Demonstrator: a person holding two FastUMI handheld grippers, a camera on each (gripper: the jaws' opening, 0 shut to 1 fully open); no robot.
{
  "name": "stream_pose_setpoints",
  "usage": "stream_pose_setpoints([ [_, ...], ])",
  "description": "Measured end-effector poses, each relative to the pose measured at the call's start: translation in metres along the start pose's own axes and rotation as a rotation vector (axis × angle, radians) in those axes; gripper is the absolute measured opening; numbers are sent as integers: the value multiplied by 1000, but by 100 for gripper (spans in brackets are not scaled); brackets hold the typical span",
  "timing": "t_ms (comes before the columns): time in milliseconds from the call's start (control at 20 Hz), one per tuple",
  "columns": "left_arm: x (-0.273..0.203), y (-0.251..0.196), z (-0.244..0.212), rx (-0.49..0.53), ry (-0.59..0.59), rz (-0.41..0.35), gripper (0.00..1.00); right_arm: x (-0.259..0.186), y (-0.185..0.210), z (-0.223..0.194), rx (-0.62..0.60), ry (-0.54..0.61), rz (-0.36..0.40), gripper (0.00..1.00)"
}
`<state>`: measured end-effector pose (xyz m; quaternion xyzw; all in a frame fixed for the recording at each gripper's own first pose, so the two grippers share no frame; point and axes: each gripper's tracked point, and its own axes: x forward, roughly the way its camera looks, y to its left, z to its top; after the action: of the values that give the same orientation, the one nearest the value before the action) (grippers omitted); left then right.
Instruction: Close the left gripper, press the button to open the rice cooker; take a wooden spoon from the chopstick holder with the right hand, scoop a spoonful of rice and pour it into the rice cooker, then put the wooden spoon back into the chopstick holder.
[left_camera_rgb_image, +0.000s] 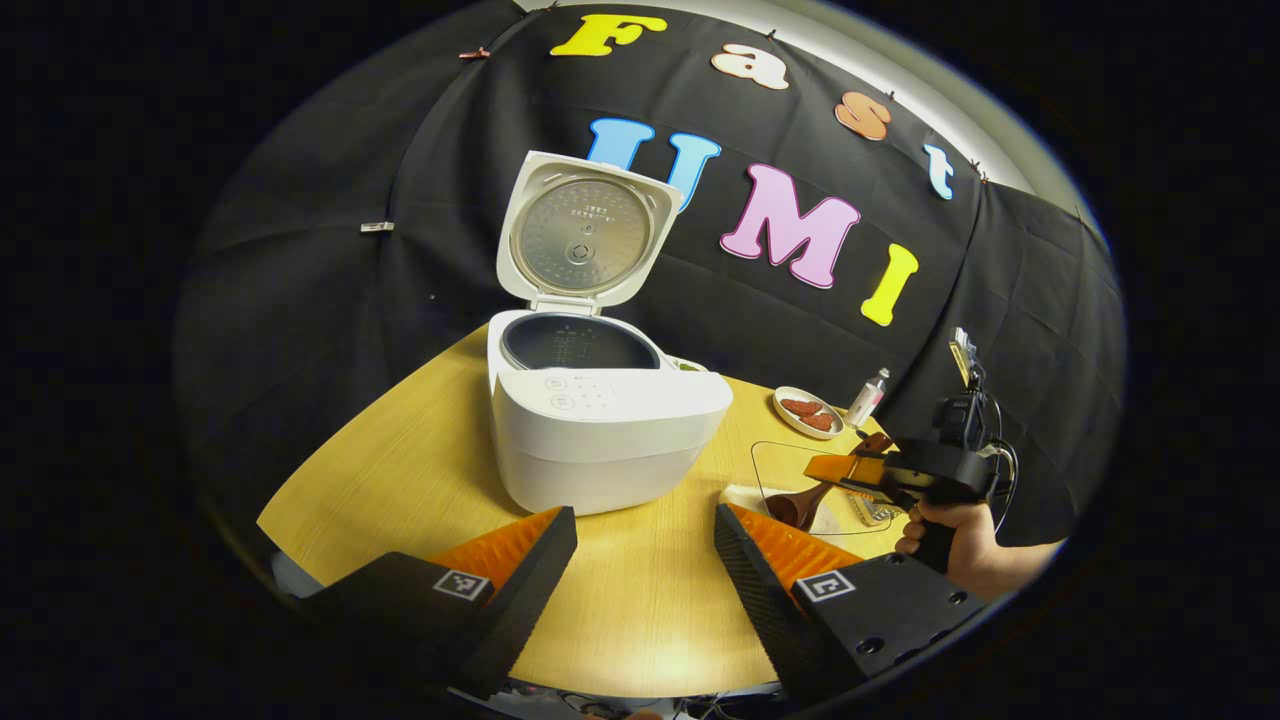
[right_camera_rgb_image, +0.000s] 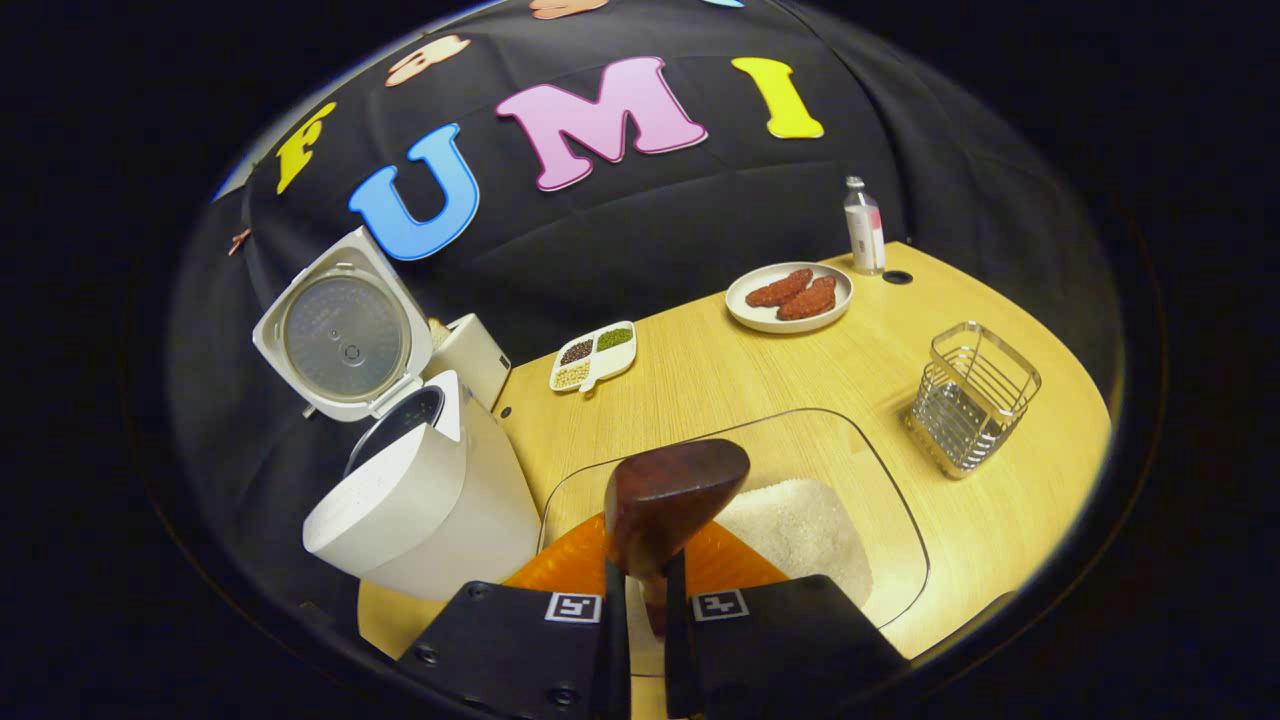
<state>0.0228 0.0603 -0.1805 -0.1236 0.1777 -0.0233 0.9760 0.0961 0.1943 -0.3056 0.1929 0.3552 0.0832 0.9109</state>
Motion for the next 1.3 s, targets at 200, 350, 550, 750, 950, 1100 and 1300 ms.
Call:
stream_pose_setpoints([
  [200,-5,3,-3,-4,0,4,96,-4,-2,-2,158,45,6,18],
  [350,-8,5,-1,-3,-6,11,96,-10,-5,-1,230,63,13,18],
  [550,-15,2,11,26,-29,11,96,-16,-19,2,383,83,-1,18],
  [750,-18,0,15,38,-44,10,96,-28,-37,20,467,52,-21,18],
  [950,-23,-5,20,16,-60,2,95,-42,-44,47,518,16,-18,18],
  [1100,-28,-7,21,12,-67,-8,96,-54,-42,67,559,-14,-4,18],
  [1300,-31,-6,23,27,-73,-17,96,-68,-27,99,576,-54,35,18],
])
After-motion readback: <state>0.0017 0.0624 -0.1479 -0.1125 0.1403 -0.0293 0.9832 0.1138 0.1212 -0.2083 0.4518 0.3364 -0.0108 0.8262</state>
